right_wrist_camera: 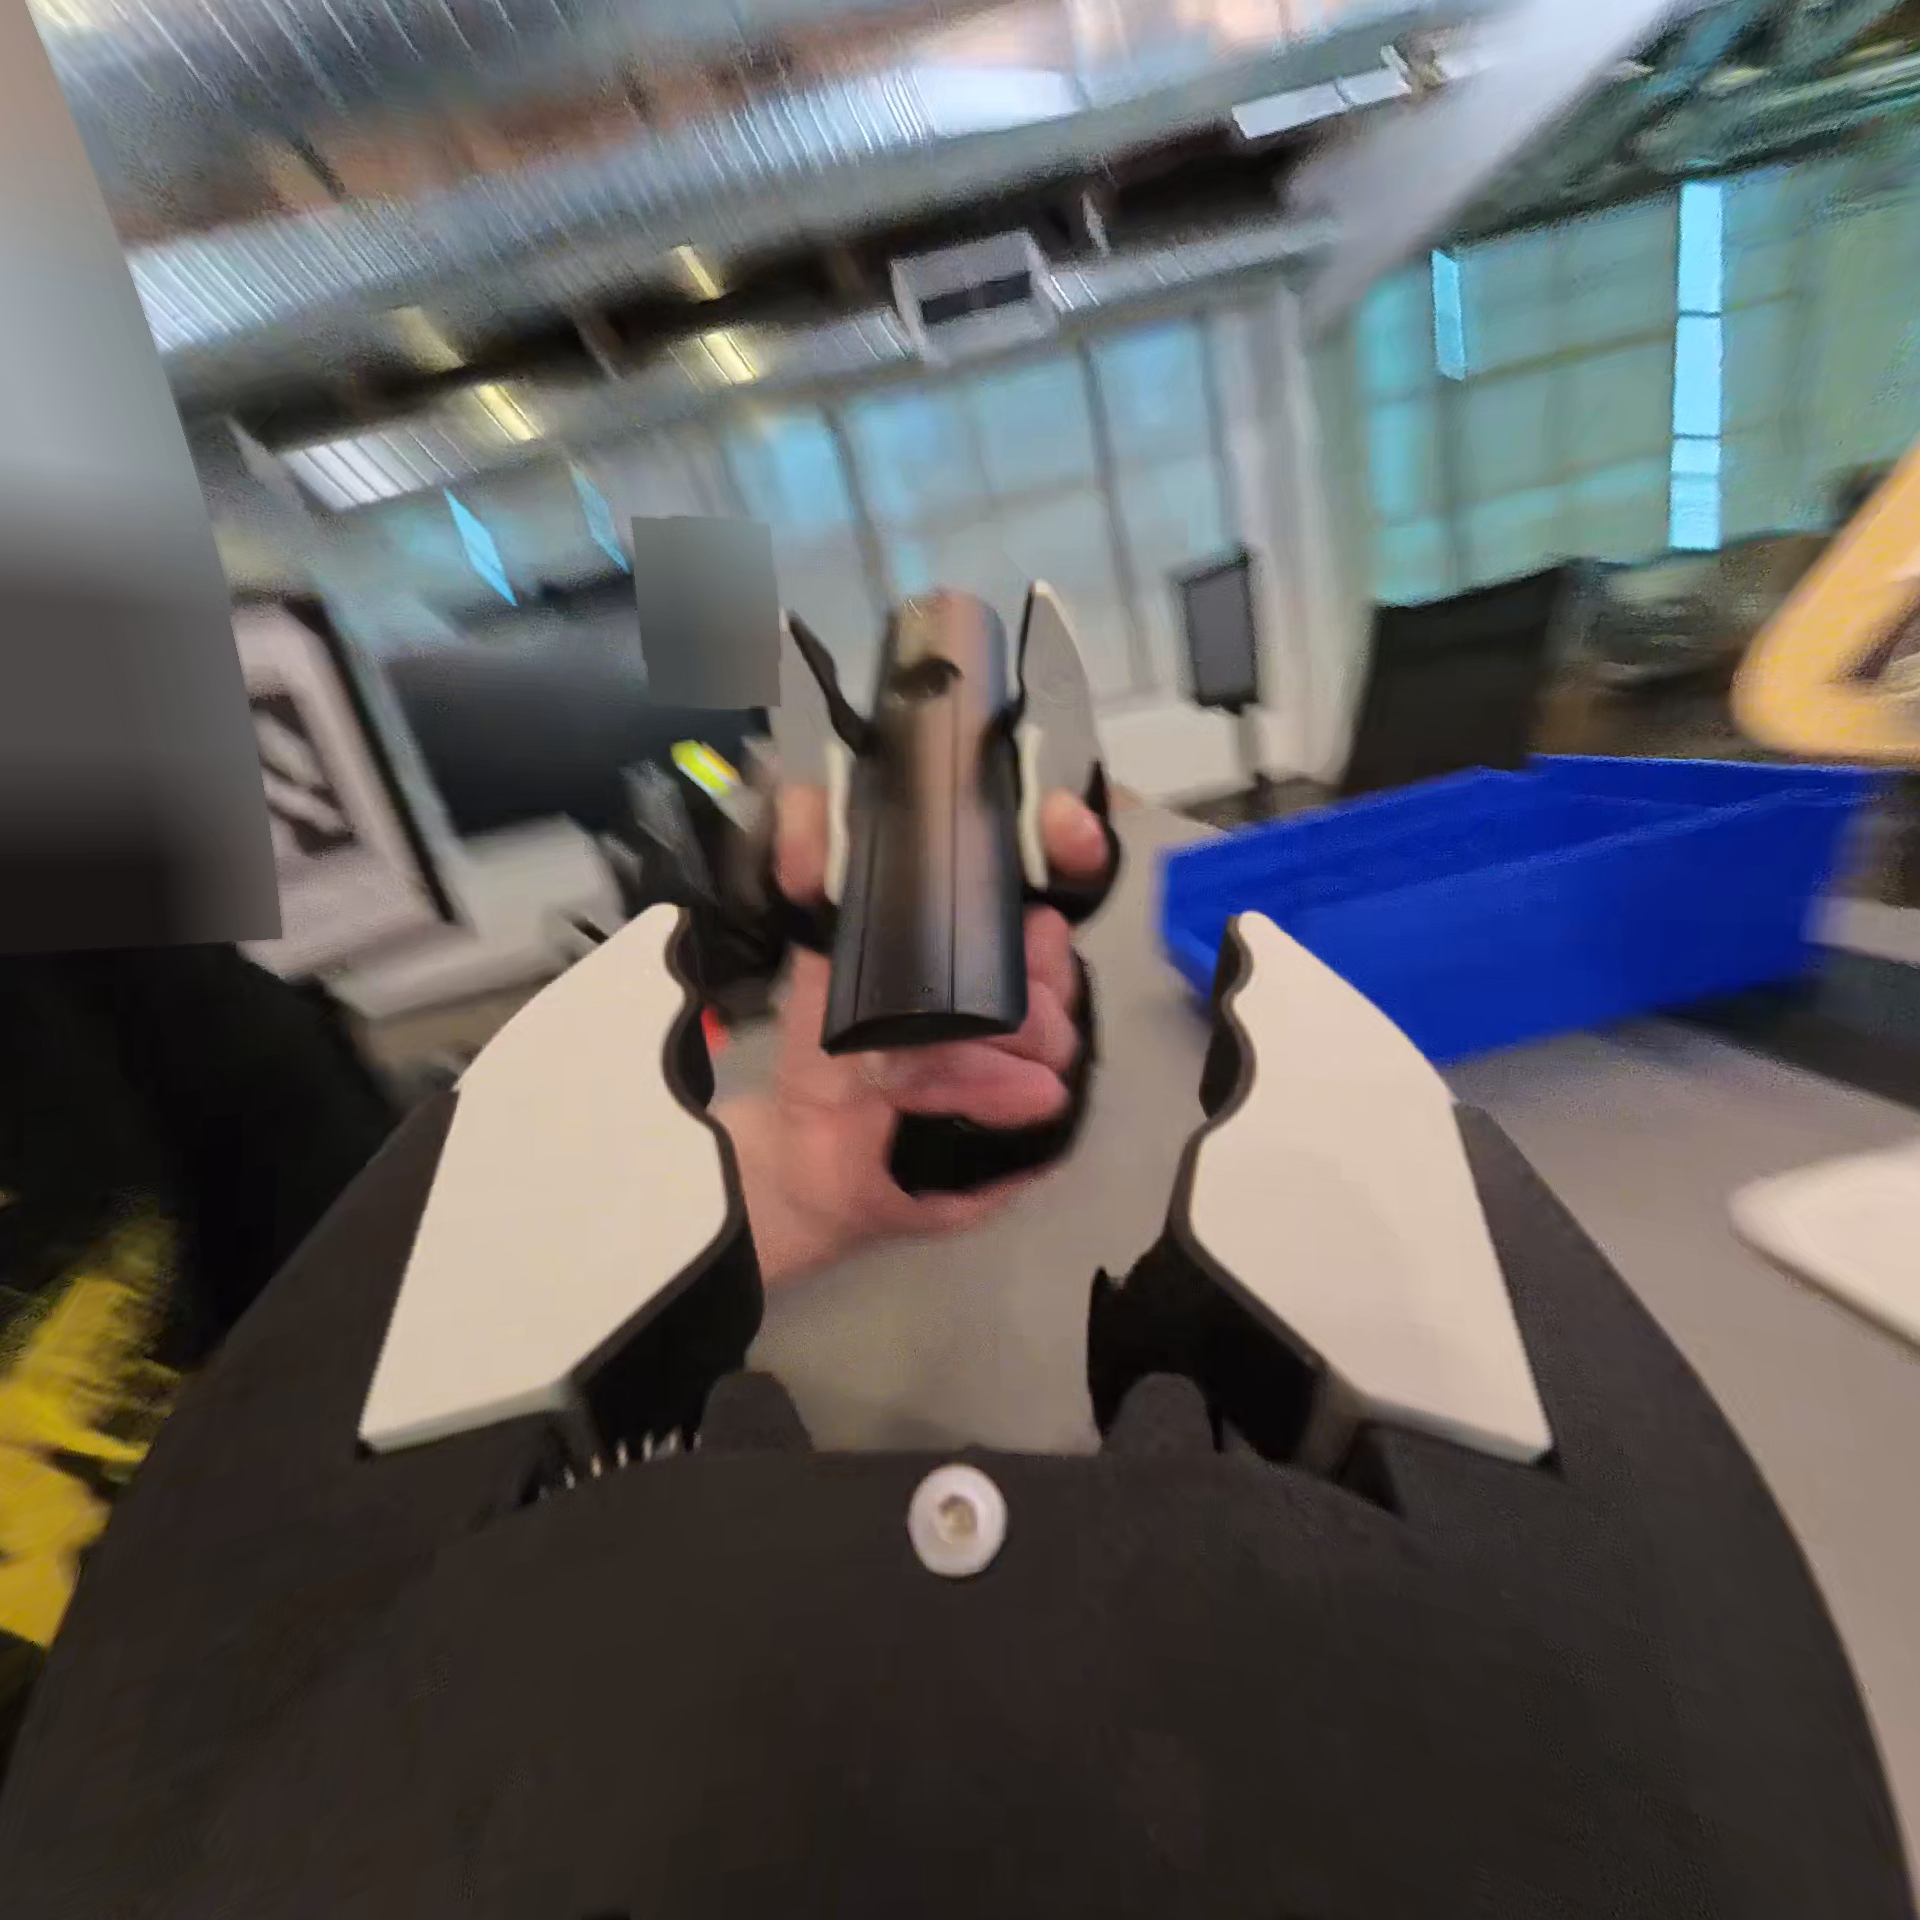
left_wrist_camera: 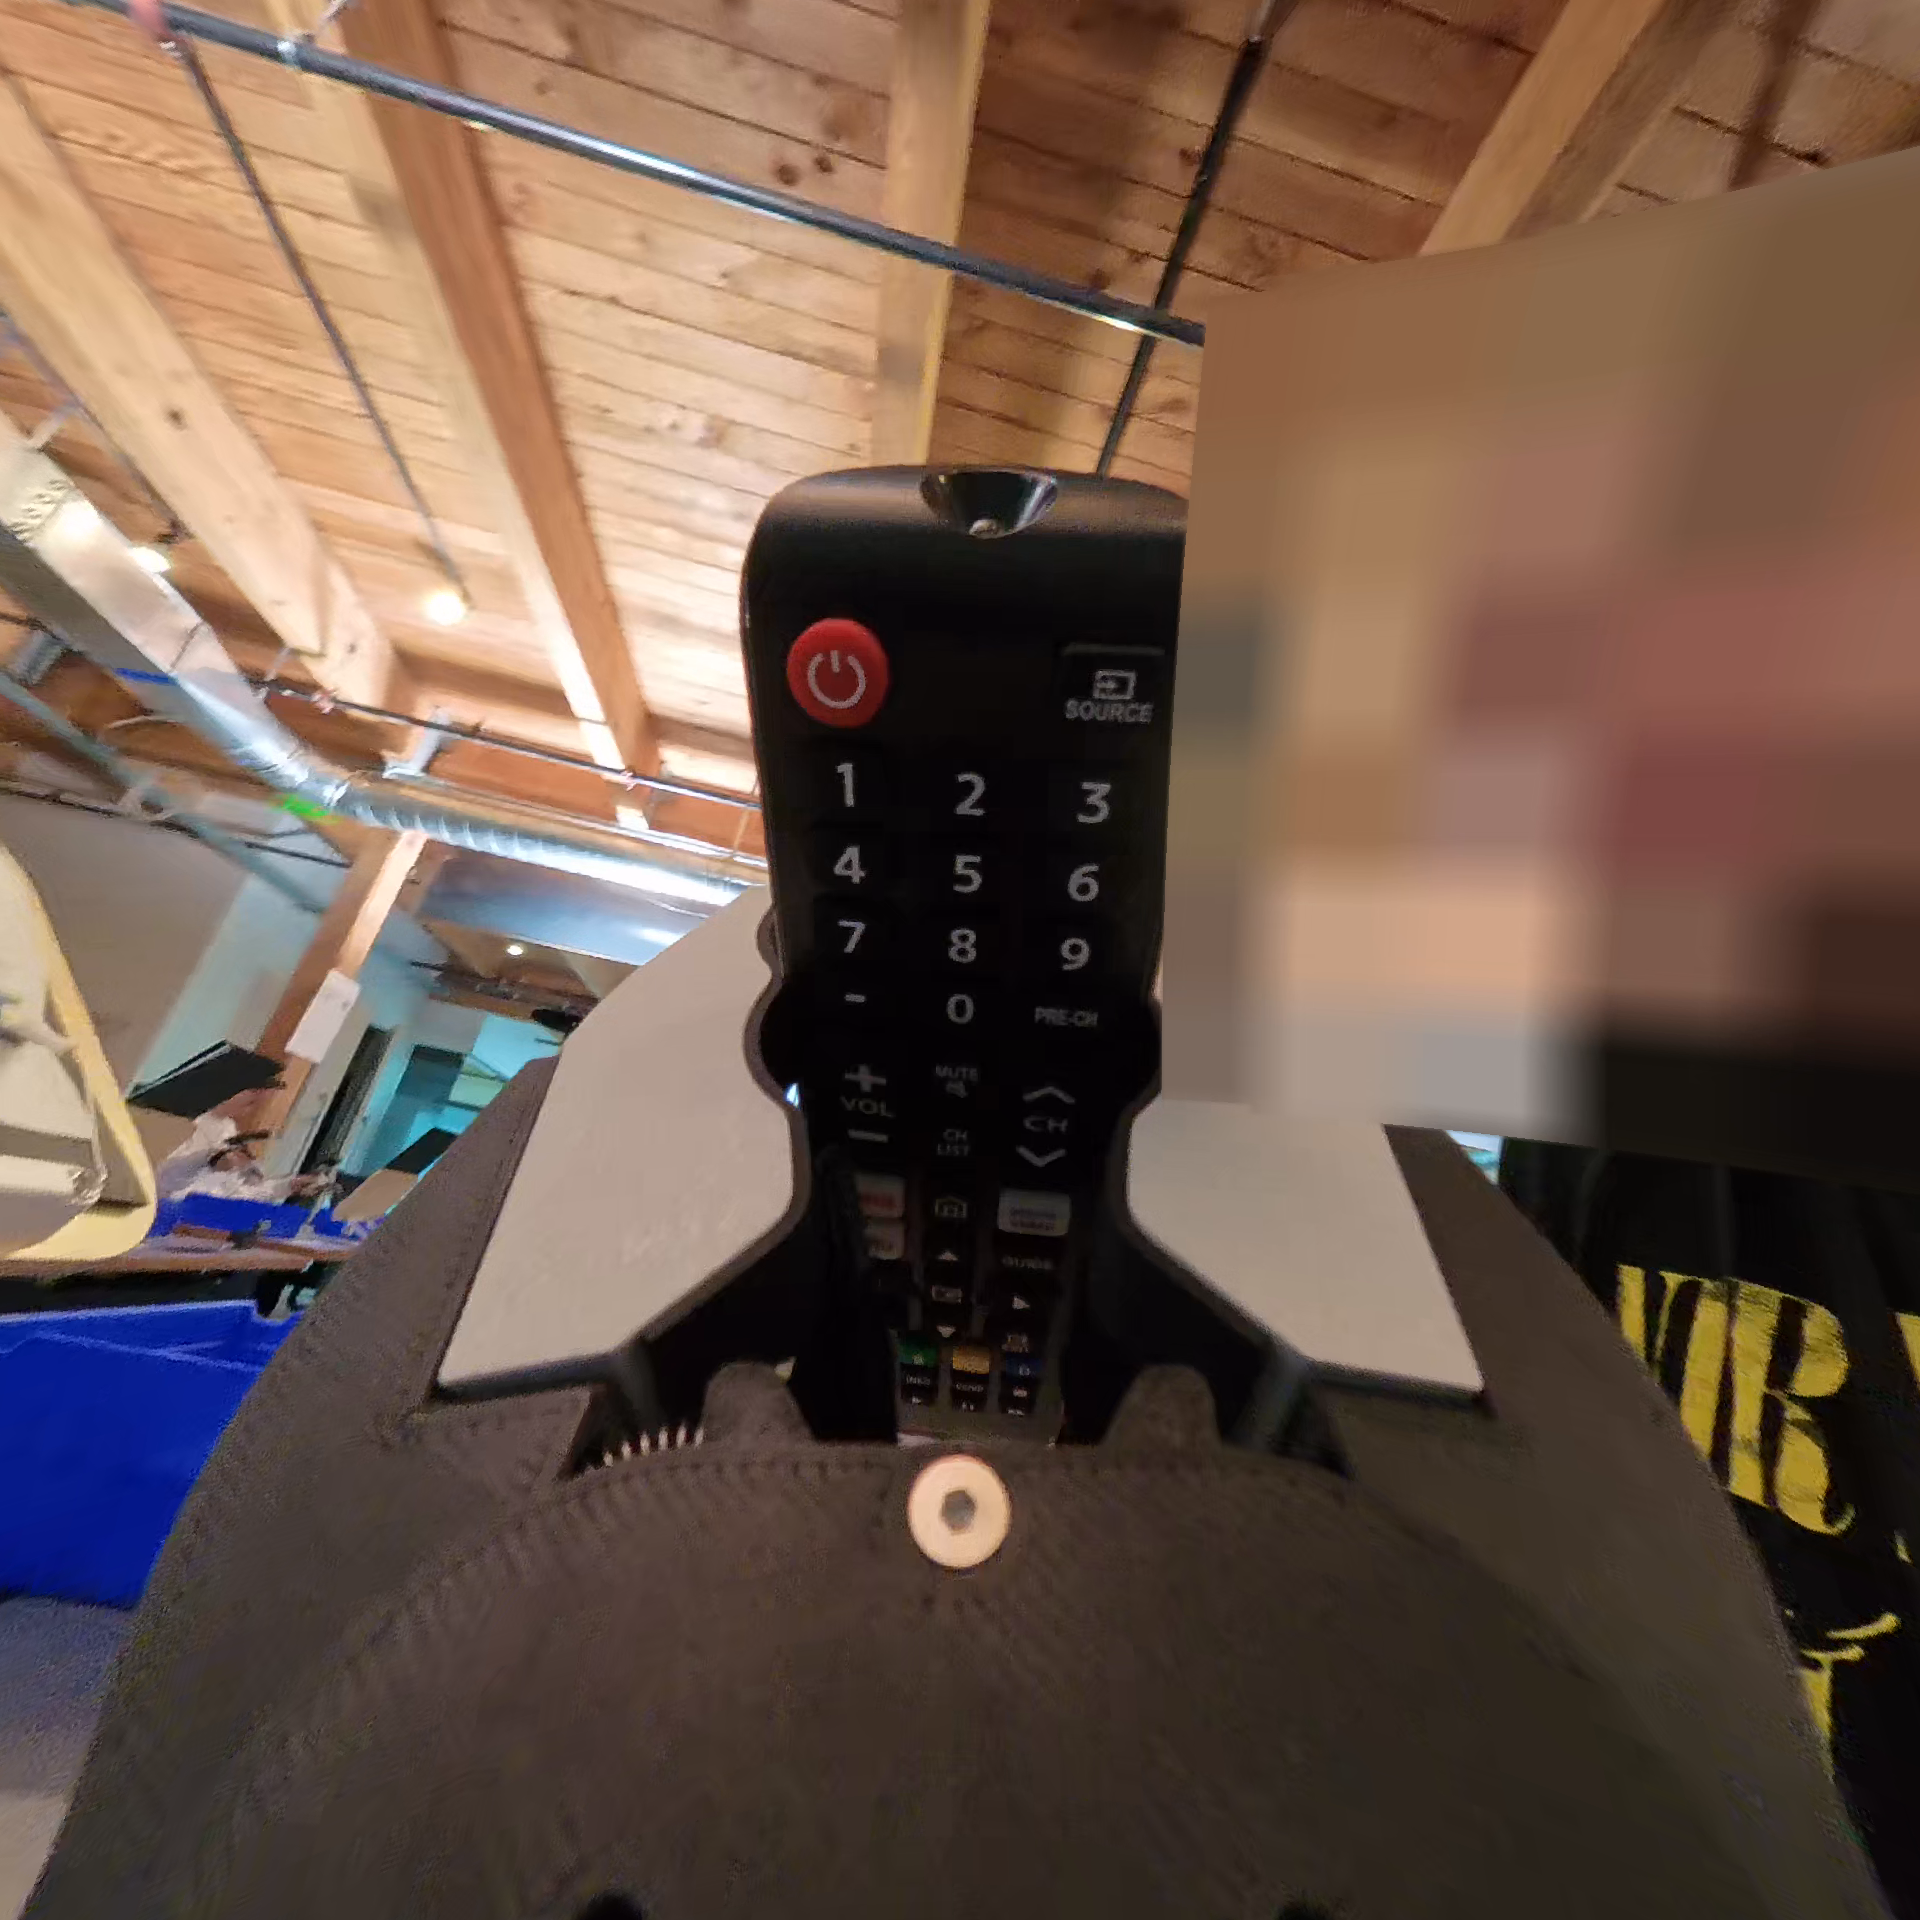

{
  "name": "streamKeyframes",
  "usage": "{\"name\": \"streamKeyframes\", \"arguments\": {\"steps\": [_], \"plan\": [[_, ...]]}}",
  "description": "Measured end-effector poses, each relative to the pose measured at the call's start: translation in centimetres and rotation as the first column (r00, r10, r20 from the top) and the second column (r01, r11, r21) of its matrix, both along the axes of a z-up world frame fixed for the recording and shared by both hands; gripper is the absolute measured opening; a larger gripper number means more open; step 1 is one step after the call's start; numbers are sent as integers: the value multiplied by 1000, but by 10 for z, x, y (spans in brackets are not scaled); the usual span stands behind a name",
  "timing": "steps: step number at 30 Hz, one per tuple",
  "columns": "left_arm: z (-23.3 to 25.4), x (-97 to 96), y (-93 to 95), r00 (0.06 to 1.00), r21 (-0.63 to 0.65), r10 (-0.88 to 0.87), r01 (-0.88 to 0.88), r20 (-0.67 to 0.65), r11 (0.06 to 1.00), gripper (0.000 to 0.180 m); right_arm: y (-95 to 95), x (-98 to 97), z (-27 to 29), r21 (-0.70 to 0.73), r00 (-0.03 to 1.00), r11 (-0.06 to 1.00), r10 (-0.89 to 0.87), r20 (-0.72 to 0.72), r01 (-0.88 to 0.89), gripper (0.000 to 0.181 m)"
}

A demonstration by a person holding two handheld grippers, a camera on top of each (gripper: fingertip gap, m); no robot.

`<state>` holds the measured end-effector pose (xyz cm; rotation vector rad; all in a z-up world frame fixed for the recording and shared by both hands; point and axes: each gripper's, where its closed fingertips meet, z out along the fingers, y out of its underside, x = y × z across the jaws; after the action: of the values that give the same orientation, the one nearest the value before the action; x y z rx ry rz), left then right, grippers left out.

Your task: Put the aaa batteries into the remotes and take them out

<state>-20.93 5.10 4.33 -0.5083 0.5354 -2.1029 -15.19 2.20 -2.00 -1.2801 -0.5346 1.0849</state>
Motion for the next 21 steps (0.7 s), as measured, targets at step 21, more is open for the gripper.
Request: {"name": "streamKeyframes", "arguments": {"steps": [21], "plan": [[-33, 65, -4, 947, -13, 76, -84, -312, 996, 61, 19, 10, -59, 357, 278, 844, -483, 830, 401, 38]]}}
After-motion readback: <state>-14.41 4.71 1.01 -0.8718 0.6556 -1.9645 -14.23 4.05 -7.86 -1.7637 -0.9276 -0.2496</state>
